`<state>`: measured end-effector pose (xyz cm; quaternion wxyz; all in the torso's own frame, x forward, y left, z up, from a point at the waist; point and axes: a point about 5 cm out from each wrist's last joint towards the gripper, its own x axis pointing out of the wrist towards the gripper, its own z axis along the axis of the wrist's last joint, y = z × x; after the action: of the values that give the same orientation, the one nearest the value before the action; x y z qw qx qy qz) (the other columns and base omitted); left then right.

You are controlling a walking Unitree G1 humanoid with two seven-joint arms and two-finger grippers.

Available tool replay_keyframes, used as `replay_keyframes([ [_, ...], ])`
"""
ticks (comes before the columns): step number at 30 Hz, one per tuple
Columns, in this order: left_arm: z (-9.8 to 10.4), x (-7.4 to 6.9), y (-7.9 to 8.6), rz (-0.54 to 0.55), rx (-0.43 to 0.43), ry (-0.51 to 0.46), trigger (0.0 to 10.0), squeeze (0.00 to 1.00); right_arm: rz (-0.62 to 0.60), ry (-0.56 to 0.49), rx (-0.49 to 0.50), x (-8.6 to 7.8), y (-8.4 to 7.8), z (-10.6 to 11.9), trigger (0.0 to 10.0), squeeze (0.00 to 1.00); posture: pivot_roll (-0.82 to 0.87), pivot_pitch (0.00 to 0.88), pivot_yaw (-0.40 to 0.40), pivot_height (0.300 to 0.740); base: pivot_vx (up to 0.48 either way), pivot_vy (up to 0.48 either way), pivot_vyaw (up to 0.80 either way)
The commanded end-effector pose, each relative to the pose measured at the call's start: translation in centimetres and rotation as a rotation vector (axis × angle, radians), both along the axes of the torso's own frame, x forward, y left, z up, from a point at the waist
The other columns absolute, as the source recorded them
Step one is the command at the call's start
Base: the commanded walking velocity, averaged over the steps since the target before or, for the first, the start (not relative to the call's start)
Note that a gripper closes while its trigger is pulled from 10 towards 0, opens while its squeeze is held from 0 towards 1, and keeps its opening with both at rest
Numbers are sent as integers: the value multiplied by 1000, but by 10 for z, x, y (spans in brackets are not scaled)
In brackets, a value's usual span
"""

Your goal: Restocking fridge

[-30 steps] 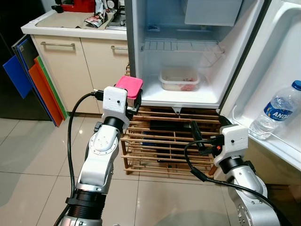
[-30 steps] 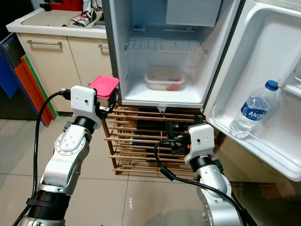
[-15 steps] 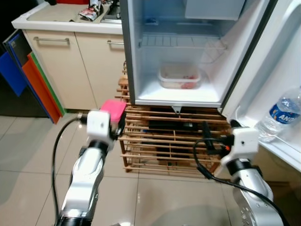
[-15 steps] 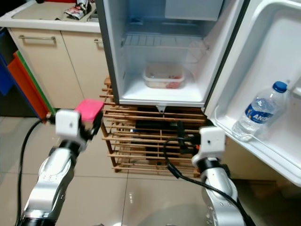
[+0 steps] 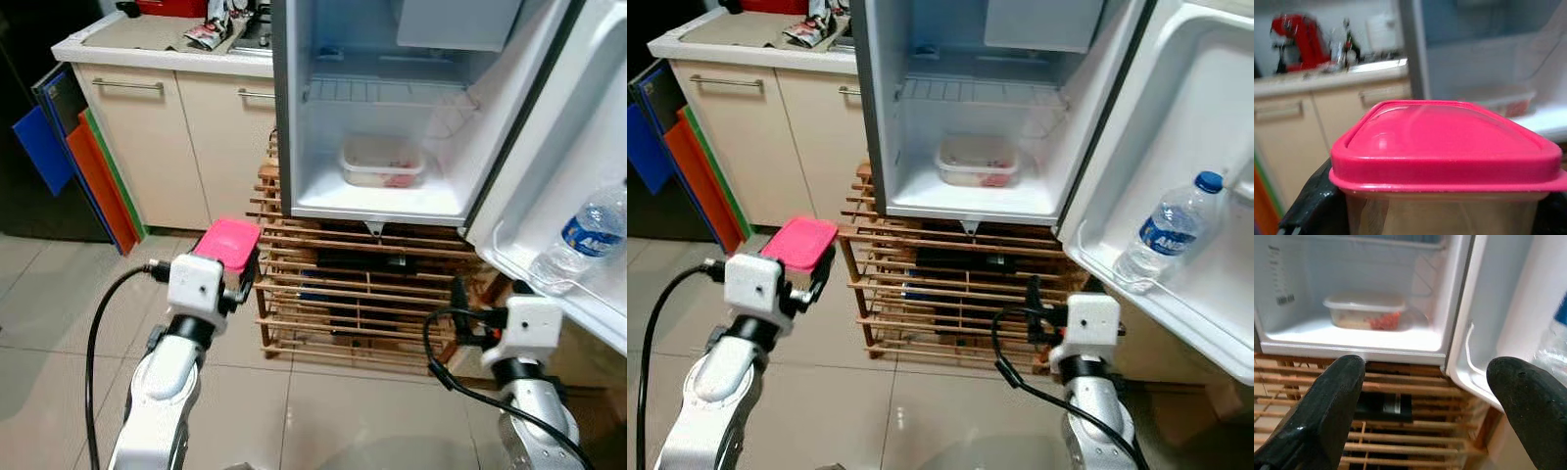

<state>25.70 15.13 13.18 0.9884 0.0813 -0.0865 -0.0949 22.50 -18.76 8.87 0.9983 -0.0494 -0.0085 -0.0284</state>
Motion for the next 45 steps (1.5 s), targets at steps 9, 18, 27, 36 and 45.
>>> replay_keyframes([
  [9, 13, 11, -11, -56, -6, -41, 10000, 0, 42, -29, -4, 8, 8, 3, 10000, 0, -65, 0, 13, 740, 454, 0, 0],
  [18, 13, 13, -14, -56, -46, -35, 10000, 0, 72, -26, -17, 10, 10, 3, 10000, 0, -75, 0, 8, 740, 457, 0, 0],
  [27, 11, 12, -19, -76, -56, -31, 10000, 0, 90, -23, -22, 9, 10, 1, 10000, 0, -78, 0, 4, 740, 480, 0, 0],
  [36, 19, 19, -24, -65, -67, -64, 10000, 0, 204, -10, 5, 2, 23, 0, 10000, 0, -91, 0, 2, 740, 418, 0, 0],
  [45, 23, 43, -34, -85, -75, -20, 10000, 0, 306, 77, 12, -13, 20, -11, 10000, 0, -119, 0, 0, 740, 0, 0, 0],
])
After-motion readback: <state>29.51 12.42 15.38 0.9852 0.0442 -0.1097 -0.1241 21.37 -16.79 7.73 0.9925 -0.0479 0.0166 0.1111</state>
